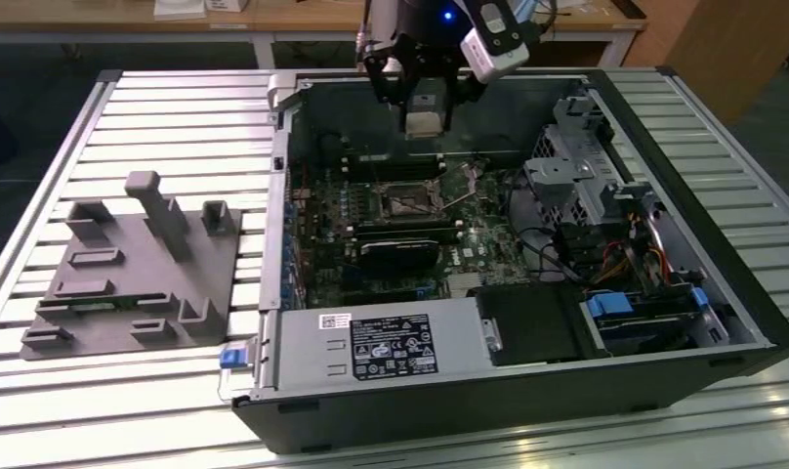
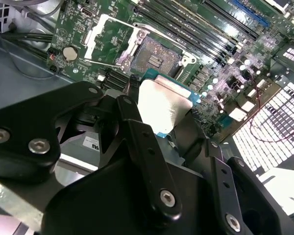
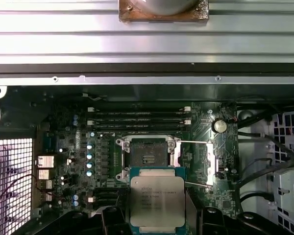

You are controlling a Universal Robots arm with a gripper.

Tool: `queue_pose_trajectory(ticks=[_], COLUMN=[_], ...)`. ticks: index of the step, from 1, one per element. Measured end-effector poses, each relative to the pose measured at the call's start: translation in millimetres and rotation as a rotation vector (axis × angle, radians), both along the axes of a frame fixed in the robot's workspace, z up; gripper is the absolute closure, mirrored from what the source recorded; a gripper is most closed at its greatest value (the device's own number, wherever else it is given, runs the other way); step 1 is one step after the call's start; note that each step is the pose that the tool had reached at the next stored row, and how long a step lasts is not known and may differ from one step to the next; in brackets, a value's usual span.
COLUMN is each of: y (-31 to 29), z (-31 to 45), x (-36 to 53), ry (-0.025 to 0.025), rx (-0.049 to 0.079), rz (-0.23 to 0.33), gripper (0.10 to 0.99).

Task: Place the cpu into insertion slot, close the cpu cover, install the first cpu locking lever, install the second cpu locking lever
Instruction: 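Place the cpu into insertion slot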

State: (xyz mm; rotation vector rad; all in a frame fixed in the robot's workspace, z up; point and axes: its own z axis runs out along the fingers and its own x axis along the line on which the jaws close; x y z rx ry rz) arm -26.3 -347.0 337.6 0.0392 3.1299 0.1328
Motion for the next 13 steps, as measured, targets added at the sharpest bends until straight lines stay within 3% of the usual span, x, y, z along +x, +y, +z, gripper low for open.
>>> queue_pose_trajectory(ticks=[13], y=[0.0], z=[-14.9], x=[-0.1], ry=[0.0001], rx=[-0.004], rz=[0.0], gripper=[0.549])
